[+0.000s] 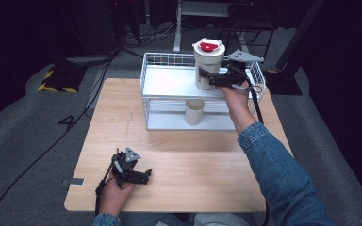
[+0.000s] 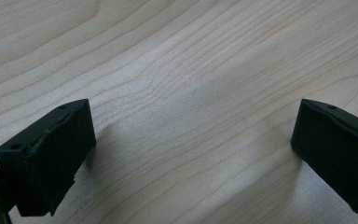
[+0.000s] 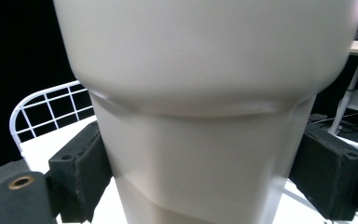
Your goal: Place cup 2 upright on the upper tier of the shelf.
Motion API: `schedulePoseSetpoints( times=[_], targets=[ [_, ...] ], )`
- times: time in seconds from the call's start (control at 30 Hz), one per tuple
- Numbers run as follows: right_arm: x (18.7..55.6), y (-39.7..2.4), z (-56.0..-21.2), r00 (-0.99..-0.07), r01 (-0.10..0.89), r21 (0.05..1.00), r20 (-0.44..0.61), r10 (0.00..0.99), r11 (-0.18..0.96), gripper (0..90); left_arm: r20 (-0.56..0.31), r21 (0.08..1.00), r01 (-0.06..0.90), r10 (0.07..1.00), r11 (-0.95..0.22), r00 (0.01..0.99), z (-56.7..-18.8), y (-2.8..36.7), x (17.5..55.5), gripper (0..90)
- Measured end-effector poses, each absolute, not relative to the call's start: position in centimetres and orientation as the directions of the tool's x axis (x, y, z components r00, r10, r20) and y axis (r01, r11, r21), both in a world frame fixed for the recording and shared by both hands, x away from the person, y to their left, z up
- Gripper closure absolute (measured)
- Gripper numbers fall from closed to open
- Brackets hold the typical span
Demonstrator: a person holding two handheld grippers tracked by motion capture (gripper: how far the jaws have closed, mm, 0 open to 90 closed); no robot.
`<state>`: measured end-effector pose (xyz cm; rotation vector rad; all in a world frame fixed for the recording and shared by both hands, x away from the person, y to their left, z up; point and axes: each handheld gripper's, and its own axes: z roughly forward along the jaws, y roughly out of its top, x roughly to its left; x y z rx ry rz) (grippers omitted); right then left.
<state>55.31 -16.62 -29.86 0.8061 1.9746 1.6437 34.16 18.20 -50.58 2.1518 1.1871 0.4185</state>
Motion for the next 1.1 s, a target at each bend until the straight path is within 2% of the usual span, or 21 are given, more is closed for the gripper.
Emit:
schedulePoseSetpoints(
  times=[0.8, 0.9, 1.1],
  targets=[
    [54.9, -16.99, -30.13, -0.729, 0.151, 0.982, 0.032, 0.684, 0.116, 13.6, -0.028, 0.666, 0.637, 0.84, -0.389, 0.542, -50.59, 18.2, 34.16, 0.2],
    [55.06, -17.17, -30.17, -0.738, 0.165, 0.983, 0.067, 0.672, 0.083, 9.7, -0.026, 0.666, 0.636, 0.84, -0.39, 0.542, -50.58, 18.2, 34.18, 0.2],
    [54.73, -17.38, -29.87, -0.732, 0.154, 0.983, 0.049, 0.679, 0.095, 6.5, -0.031, 0.664, 0.638, 0.839, -0.389, 0.543, -50.57, 18.18, 34.23, 0.1]
  ],
)
